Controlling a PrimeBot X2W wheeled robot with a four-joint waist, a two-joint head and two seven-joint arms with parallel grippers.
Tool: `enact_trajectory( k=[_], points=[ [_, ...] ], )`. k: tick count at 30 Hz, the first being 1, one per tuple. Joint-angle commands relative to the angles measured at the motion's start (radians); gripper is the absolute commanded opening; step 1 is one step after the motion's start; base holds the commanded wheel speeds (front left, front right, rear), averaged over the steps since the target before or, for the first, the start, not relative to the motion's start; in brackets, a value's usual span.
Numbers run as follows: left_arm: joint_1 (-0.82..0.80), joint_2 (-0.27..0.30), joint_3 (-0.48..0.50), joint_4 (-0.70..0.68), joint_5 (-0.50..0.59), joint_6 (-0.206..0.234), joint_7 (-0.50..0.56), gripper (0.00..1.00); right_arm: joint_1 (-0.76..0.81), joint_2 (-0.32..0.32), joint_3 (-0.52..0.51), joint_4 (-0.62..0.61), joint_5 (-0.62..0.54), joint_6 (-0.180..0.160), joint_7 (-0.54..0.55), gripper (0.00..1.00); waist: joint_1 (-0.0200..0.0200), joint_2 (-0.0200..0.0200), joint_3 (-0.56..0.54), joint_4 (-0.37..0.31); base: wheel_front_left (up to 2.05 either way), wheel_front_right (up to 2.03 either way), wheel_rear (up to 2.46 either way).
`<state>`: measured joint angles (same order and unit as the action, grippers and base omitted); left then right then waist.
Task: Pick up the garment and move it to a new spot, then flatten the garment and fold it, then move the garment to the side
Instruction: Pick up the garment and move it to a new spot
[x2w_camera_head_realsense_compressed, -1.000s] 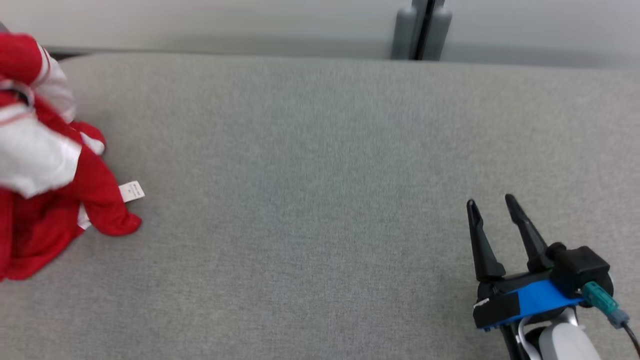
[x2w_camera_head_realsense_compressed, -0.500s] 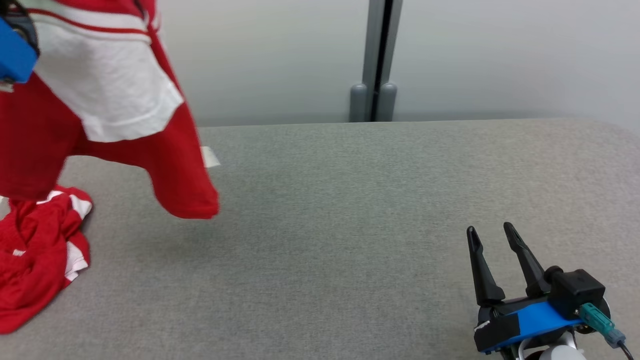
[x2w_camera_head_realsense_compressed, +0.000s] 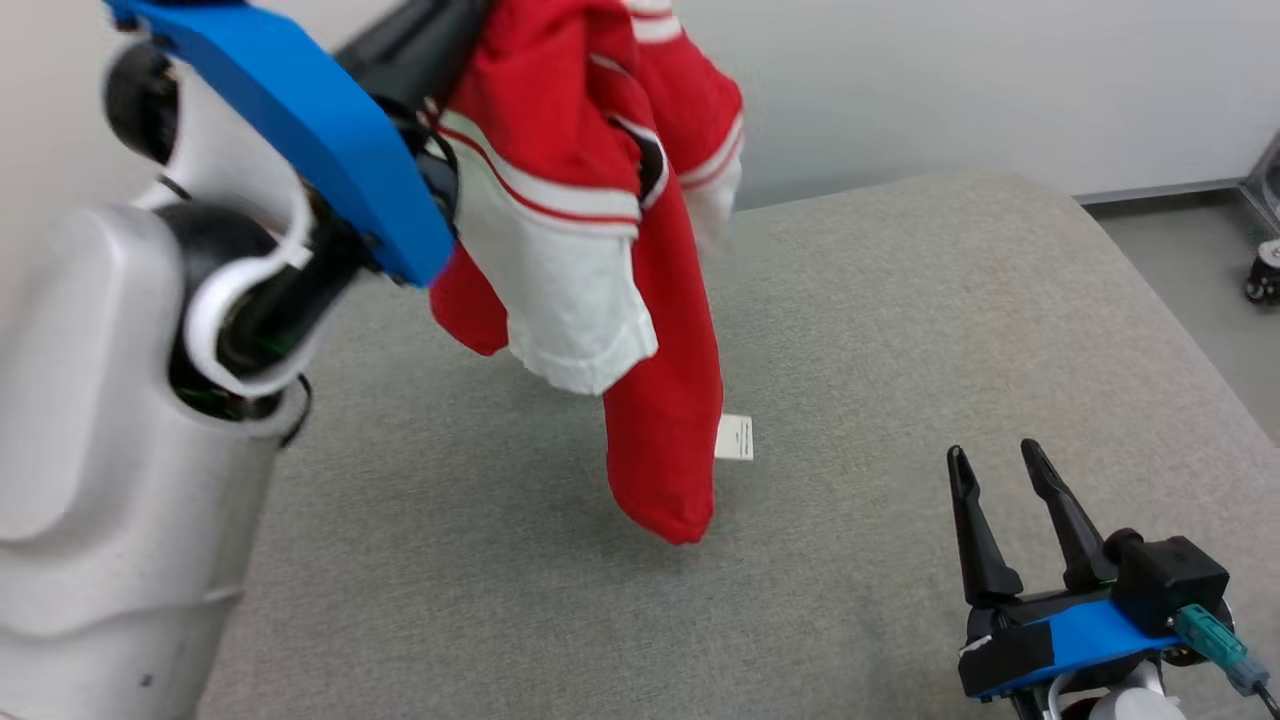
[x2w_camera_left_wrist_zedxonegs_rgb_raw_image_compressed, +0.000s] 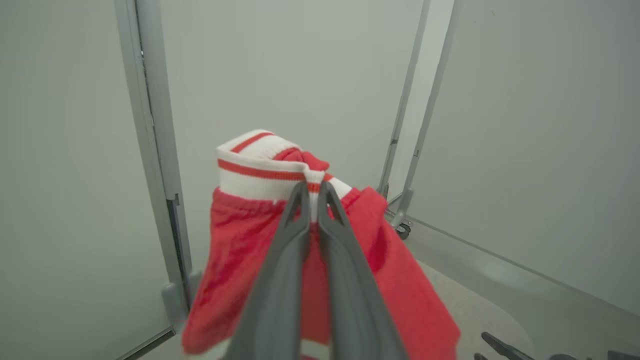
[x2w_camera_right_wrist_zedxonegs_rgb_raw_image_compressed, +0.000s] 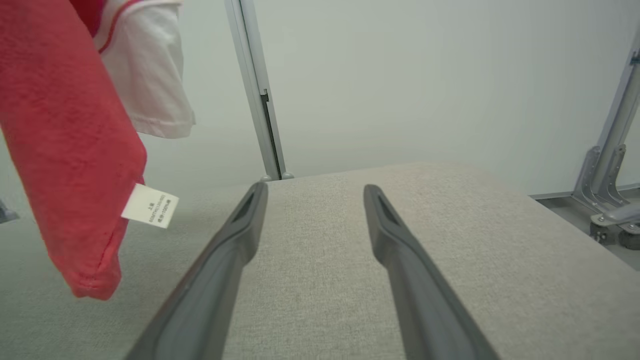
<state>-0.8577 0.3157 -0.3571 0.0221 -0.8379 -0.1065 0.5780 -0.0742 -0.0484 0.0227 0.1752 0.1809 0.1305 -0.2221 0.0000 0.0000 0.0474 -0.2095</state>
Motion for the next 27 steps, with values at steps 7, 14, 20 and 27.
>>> enact_trajectory(
  k=[7,14,20,27],
  points=[
    [0.174,-0.077,-0.121,0.122,0.046,-0.012,-0.111,0.0,-0.022,-0.003,-0.004,-0.005,0.018,0.0,-0.011,1.0,0.0,0.0,0.055,-0.074,0.0,0.0,0.0],
    [0.301,-0.153,-0.186,0.344,0.11,0.007,-0.273,0.09,-0.03,-0.004,-0.013,-0.003,0.021,0.0,-0.018,1.0,0.0,0.0,0.078,-0.07,0.0,0.0,0.0],
    [0.353,-0.208,-0.182,0.446,0.117,0.003,-0.448,1.0,-0.035,-0.003,-0.017,0.004,0.02,0.0,-0.021,1.0,0.0,0.0,0.077,-0.03,0.0,0.0,0.0],
    [0.429,-0.234,-0.112,0.413,0.1,-0.004,-0.749,1.0,-0.02,-0.004,-0.029,0.005,0.008,0.0,-0.014,1.0,0.0,0.0,0.05,0.045,0.0,0.0,0.0]
  ],
)
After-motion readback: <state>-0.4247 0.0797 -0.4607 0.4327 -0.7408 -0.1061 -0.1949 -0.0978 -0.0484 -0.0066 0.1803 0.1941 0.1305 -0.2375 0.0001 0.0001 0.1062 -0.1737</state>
